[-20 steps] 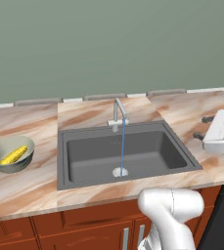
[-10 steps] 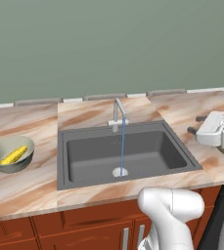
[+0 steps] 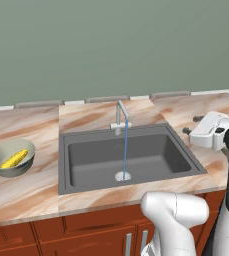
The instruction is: Pick the oranges from the sink and place them in one bowl. Place the corn in the other bowl. Then turn off the sink faucet.
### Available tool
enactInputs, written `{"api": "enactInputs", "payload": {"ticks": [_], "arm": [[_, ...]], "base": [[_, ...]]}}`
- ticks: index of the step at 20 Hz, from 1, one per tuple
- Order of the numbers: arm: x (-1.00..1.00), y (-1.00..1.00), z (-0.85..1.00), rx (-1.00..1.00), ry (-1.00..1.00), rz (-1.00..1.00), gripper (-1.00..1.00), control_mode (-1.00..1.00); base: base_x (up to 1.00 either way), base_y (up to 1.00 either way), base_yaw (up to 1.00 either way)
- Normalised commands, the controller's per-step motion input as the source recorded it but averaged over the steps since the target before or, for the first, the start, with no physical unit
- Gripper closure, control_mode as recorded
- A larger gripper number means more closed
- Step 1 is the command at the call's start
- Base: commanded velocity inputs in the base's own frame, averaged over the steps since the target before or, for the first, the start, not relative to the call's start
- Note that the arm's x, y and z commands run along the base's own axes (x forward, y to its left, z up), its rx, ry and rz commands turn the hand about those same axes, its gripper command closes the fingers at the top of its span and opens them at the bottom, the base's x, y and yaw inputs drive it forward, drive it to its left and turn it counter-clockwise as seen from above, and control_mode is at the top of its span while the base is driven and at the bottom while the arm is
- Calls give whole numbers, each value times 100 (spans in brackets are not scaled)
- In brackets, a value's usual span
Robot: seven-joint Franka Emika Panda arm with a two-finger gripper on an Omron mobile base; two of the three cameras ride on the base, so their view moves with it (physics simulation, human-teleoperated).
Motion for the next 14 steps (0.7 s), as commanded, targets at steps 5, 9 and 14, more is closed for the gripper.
{"api": "enactInputs", "payload": {"ticks": [5,9,14], "arm": [[38,0,0,-13,0,0,-100,-100],[24,0,0,-15,0,0,-100,-100],[18,0,-16,-7,0,0,-100,-100]], "base": [[0,0,0],[0,0,0],[0,0,0]]}}
